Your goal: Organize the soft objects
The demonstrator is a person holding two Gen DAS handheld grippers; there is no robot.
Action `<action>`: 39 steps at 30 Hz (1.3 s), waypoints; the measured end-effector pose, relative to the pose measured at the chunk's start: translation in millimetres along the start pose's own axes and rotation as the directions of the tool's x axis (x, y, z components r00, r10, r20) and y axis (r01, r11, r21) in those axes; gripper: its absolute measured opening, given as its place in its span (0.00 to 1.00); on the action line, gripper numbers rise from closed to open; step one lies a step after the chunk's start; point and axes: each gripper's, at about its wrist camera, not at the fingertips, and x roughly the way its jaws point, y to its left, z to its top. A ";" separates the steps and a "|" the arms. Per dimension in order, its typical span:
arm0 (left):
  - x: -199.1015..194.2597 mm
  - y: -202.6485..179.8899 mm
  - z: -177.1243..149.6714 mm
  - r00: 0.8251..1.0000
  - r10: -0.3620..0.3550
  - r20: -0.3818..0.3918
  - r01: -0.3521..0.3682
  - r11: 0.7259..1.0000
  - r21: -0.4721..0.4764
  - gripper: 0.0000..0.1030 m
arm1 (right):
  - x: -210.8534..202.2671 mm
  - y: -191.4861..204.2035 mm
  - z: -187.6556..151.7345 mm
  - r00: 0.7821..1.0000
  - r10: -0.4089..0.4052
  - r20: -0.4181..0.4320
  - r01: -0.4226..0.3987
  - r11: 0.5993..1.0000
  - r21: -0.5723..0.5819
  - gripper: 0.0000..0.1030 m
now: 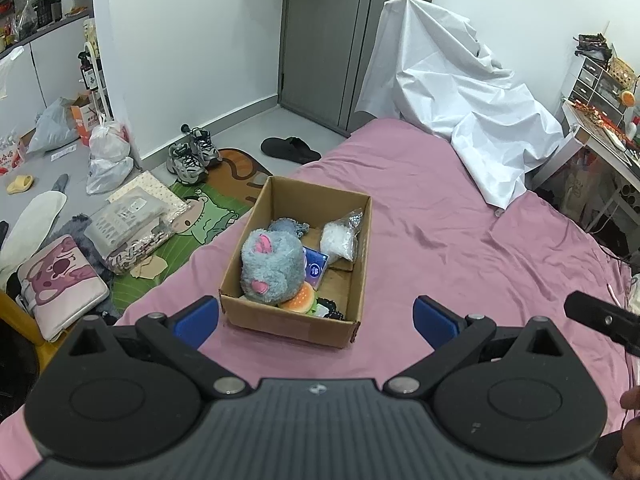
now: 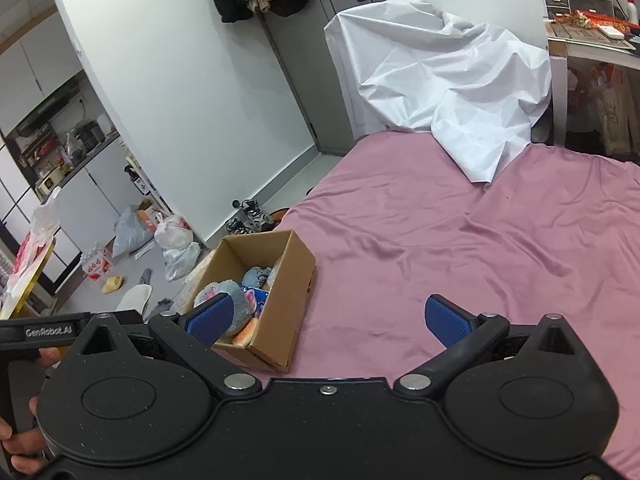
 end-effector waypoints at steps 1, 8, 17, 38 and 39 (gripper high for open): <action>-0.5 0.4 -0.1 1.000 0.000 0.000 0.000 1.000 0.000 1.00 | -0.7 -0.3 -1.0 1.000 0.002 -0.003 -0.002 1.000 -0.003 1.00; -2.0 0.5 -2.2 1.000 0.013 0.007 -0.014 1.000 0.008 1.00 | -5.2 -2.8 -10.2 1.000 0.003 -0.014 -0.003 1.000 -0.002 1.00; -2.0 -1.4 -6.0 1.000 0.021 0.008 -0.022 1.000 0.013 1.00 | -6.7 -2.8 -12.8 0.999 0.033 -0.030 -0.033 0.999 -0.014 1.00; 11.2 8.3 -11.3 0.999 0.026 -0.033 -0.026 1.000 0.005 1.00 | 3.5 5.2 -15.2 0.997 0.002 -0.081 -0.005 0.999 -0.038 1.00; 11.6 8.2 -11.4 0.999 0.026 -0.035 -0.026 1.000 0.006 1.00 | 3.7 5.2 -15.3 0.997 0.002 -0.083 -0.006 0.999 -0.039 1.00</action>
